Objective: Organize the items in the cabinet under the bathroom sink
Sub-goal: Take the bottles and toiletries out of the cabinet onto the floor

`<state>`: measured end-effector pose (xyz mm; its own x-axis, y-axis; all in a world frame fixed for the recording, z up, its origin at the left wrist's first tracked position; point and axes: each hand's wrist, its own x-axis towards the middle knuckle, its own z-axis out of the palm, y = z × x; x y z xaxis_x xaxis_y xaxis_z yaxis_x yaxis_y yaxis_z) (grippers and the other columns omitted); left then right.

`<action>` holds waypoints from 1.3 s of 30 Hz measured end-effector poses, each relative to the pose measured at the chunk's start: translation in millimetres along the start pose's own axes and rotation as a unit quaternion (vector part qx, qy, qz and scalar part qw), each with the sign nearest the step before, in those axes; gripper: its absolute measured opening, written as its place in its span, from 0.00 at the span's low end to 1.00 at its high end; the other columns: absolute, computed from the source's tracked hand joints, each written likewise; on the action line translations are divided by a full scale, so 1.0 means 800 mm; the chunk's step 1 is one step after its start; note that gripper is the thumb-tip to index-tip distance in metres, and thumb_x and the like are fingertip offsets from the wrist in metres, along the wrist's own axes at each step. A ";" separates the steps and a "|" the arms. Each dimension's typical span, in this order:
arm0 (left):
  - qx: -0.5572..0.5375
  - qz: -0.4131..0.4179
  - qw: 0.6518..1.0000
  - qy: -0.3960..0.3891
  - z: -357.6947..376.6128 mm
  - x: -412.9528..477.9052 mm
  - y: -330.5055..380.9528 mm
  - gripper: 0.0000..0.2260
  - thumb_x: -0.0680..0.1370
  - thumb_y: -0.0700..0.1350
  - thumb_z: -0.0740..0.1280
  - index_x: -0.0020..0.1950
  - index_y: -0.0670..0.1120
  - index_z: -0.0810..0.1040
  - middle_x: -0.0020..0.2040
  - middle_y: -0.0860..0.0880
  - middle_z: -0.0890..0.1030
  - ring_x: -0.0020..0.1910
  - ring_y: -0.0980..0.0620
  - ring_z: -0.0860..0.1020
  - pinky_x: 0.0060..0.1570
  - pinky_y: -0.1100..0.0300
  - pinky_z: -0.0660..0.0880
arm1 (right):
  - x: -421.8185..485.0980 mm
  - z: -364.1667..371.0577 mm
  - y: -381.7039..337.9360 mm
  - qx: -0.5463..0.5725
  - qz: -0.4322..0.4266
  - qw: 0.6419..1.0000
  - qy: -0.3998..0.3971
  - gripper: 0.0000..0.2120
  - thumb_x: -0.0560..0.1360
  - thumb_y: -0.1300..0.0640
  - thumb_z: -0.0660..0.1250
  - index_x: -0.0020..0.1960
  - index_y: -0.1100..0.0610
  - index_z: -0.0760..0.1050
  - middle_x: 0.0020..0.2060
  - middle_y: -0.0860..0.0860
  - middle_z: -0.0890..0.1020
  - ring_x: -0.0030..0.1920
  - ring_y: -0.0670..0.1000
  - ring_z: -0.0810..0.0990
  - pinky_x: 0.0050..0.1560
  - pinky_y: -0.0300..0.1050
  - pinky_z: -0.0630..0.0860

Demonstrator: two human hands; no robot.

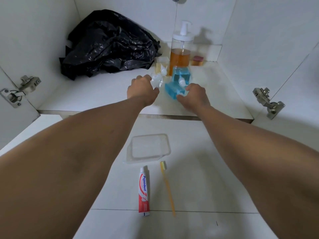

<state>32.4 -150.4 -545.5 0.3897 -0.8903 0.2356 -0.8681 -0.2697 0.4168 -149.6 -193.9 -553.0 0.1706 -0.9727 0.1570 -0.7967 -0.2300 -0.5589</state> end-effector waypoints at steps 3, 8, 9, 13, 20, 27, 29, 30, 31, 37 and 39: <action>-0.009 -0.026 1.000 -0.008 0.014 0.020 0.001 0.27 0.78 0.59 0.66 0.72 0.45 0.69 0.66 0.43 0.74 0.66 0.43 0.71 0.60 0.45 0.75 | 0.012 0.023 0.004 0.021 0.022 1.000 -0.003 0.28 0.73 0.43 0.73 0.65 0.57 0.72 0.55 0.52 0.79 0.50 0.50 0.77 0.48 0.42 0.74; -0.045 -0.083 0.995 -0.042 0.028 0.050 0.011 0.29 0.76 0.58 0.69 0.69 0.42 0.66 0.63 0.43 0.75 0.63 0.41 0.72 0.58 0.44 0.76 | 0.028 0.043 0.001 0.028 0.033 0.999 0.021 0.26 0.70 0.41 0.74 0.61 0.54 0.72 0.49 0.48 0.80 0.50 0.51 0.79 0.46 0.46 0.76; -0.051 -0.088 0.994 -0.049 0.029 0.053 0.014 0.29 0.76 0.57 0.70 0.69 0.42 0.66 0.63 0.42 0.75 0.63 0.41 0.72 0.58 0.44 0.76 | 0.029 0.045 -0.001 0.027 0.034 0.999 0.026 0.26 0.70 0.42 0.74 0.61 0.53 0.72 0.48 0.47 0.80 0.50 0.51 0.80 0.45 0.46 0.76; -0.032 -0.098 0.993 -0.064 0.029 0.060 0.017 0.27 0.76 0.51 0.71 0.70 0.44 0.64 0.63 0.43 0.75 0.64 0.41 0.72 0.60 0.45 0.75 | 0.029 0.050 -0.003 0.016 0.042 0.998 0.043 0.21 0.72 0.48 0.72 0.62 0.51 0.72 0.46 0.47 0.79 0.50 0.53 0.80 0.44 0.46 0.75; -0.008 -0.135 0.974 -0.180 0.010 0.037 0.025 0.33 0.69 0.51 0.73 0.69 0.40 0.66 0.63 0.41 0.70 0.65 0.41 0.70 0.65 0.49 0.73 | 0.010 0.033 -0.008 0.015 0.031 0.999 0.011 0.21 0.71 0.50 0.73 0.61 0.53 0.73 0.46 0.47 0.78 0.49 0.52 0.79 0.42 0.46 0.73; -0.110 -0.168 0.963 -0.180 -0.005 -0.002 0.015 0.21 0.67 0.48 0.75 0.55 0.42 0.75 0.54 0.43 0.77 0.54 0.45 0.76 0.55 0.54 0.79 | -0.017 -0.005 -0.027 0.005 0.003 1.000 -0.027 0.23 0.70 0.46 0.76 0.59 0.55 0.76 0.48 0.50 0.81 0.47 0.51 0.80 0.41 0.44 0.74; -0.142 -0.161 0.963 -0.164 -0.014 -0.015 0.015 0.24 0.67 0.48 0.75 0.58 0.41 0.74 0.52 0.44 0.76 0.51 0.46 0.76 0.44 0.56 0.77 | -0.021 -0.024 -0.035 -0.020 -0.007 0.999 -0.036 0.27 0.67 0.46 0.78 0.61 0.55 0.76 0.53 0.50 0.81 0.51 0.53 0.80 0.47 0.46 0.78; -0.169 -0.160 0.959 -0.159 -0.020 -0.022 0.016 0.26 0.66 0.49 0.75 0.60 0.41 0.73 0.52 0.44 0.76 0.50 0.47 0.75 0.39 0.57 0.74 | -0.023 -0.035 -0.040 -0.032 -0.011 0.998 -0.051 0.29 0.67 0.47 0.79 0.63 0.56 0.76 0.54 0.52 0.80 0.52 0.54 0.80 0.50 0.46 0.78; -0.201 -0.162 0.953 -0.157 -0.025 -0.029 0.018 0.29 0.65 0.50 0.75 0.62 0.41 0.72 0.53 0.44 0.76 0.50 0.47 0.75 0.36 0.58 0.72 | -0.024 -0.048 -0.045 -0.043 -0.015 0.996 -0.074 0.30 0.66 0.47 0.80 0.64 0.57 0.76 0.55 0.53 0.80 0.53 0.54 0.80 0.52 0.47 0.79; -0.254 -0.122 0.932 -0.227 -0.048 -0.078 0.025 0.33 0.66 0.53 0.77 0.64 0.44 0.65 0.55 0.45 0.76 0.52 0.46 0.79 0.40 0.52 0.80 | -0.041 -0.105 -0.071 -0.027 0.045 0.961 -0.272 0.23 0.67 0.59 0.81 0.58 0.61 0.77 0.47 0.58 0.84 0.43 0.52 0.87 0.49 0.47 0.84; -0.237 -0.090 0.928 -0.271 -0.047 -0.096 0.023 0.28 0.71 0.50 0.76 0.64 0.46 0.65 0.55 0.46 0.76 0.53 0.46 0.79 0.41 0.52 0.80 | -0.047 -0.106 -0.068 -0.042 0.063 0.946 -0.316 0.23 0.66 0.61 0.82 0.57 0.62 0.78 0.47 0.59 0.85 0.43 0.53 0.87 0.49 0.48 0.84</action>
<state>-2.2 -72.8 -522.7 0.1913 -0.9348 -0.2991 -0.5205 -0.3550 0.7766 -162.1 -142.2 -459.5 0.3624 -0.8218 -0.4397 -0.8725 -0.1333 -0.4700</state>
